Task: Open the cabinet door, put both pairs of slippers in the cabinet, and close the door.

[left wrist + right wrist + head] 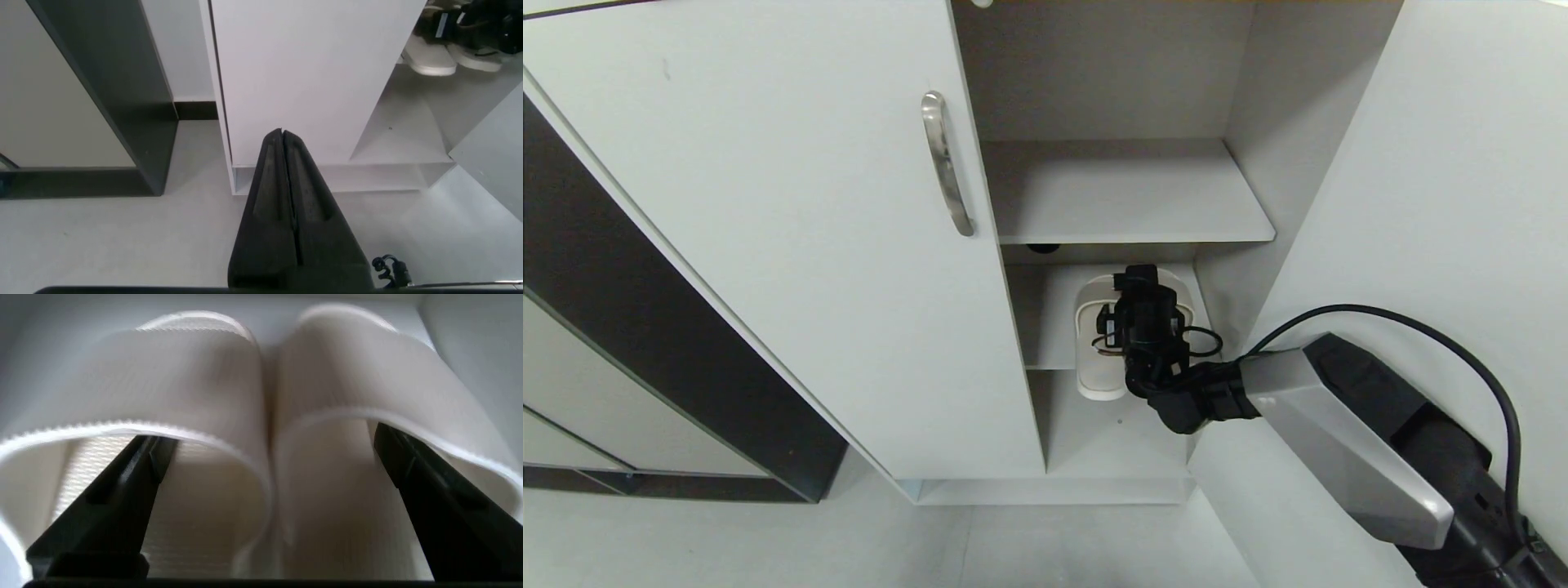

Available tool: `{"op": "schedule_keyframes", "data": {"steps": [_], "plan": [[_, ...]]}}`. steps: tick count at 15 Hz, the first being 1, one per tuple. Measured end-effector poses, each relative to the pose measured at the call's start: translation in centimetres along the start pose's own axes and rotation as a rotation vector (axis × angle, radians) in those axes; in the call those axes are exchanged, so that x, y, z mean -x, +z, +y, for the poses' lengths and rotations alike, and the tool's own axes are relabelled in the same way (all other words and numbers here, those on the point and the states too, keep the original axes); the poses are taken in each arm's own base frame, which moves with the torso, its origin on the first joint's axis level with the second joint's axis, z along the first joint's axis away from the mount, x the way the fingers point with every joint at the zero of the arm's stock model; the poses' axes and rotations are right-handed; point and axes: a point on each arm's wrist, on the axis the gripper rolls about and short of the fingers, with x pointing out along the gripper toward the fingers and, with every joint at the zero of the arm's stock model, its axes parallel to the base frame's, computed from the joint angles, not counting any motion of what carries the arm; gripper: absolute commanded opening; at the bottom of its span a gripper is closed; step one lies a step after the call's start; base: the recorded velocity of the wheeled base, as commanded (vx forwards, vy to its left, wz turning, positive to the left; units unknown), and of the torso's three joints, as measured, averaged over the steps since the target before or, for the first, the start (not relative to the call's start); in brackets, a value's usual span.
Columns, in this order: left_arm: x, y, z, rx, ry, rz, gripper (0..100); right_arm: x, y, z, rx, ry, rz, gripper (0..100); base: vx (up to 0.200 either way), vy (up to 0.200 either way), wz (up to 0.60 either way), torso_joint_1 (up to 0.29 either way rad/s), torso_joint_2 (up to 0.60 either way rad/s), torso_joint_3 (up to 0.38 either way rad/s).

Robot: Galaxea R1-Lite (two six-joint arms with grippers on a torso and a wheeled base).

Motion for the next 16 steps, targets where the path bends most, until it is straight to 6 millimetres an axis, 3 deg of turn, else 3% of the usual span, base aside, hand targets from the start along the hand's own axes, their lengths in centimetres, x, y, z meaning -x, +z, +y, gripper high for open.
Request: {"op": "schedule_keyframes", "data": {"steps": [8, 13, 16], "plan": [[0.0, 0.0, 0.0, -0.001, -0.001, 0.0, 0, 6.6, 1.1, -0.8, -0.014, 0.069, -0.021, 100, 0.0, 0.0, 0.0, 0.0, 0.0, 0.0], [0.0, 0.0, 0.0, -0.003, -0.004, 0.0, 0, 12.7, -1.2, -2.4, 0.01, 0.137, -0.001, 100, 0.0, 0.0, 0.0, 0.0, 0.0, 0.0], [0.0, 0.0, 0.0, -0.002, -0.004, 0.0, 0, 14.7, -1.9, -2.2, 0.03, 0.176, 0.018, 100, -0.2, 0.0, 0.0, 0.002, 0.0, 0.004]]}}
